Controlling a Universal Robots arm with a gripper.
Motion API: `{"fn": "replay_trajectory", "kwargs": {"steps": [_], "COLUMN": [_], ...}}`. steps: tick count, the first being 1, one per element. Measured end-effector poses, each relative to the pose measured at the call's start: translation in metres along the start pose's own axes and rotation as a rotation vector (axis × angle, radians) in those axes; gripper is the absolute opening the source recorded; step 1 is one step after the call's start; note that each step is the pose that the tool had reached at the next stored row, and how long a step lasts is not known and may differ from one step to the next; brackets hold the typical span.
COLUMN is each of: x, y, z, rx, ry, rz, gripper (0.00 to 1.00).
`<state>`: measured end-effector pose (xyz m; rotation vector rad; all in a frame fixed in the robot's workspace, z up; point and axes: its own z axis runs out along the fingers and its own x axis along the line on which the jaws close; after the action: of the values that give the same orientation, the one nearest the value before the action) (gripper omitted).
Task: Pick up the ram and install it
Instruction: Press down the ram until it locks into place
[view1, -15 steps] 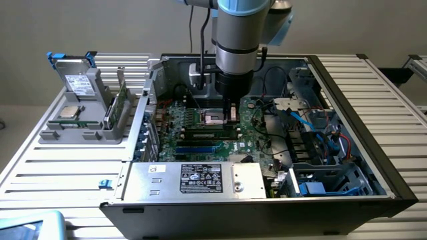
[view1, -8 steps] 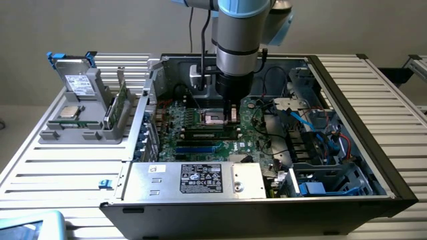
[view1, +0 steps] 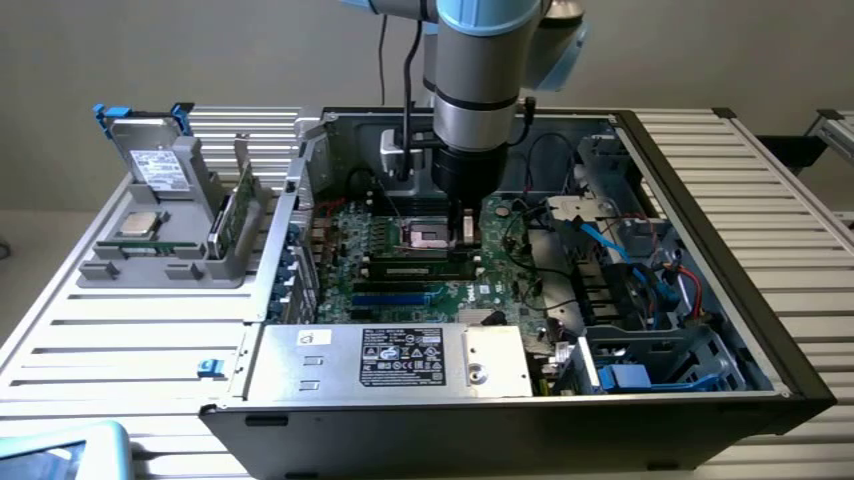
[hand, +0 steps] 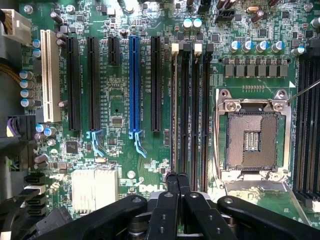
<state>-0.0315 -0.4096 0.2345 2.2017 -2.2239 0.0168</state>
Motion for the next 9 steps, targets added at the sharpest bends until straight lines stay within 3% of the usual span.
{"fn": "replay_trajectory", "kwargs": {"steps": [9], "x": [0.0002], "y": [0.0004], "z": [0.0009], "rx": [0.0000], "ry": [0.0016], "rz": [0.000], "gripper": [0.11]}}
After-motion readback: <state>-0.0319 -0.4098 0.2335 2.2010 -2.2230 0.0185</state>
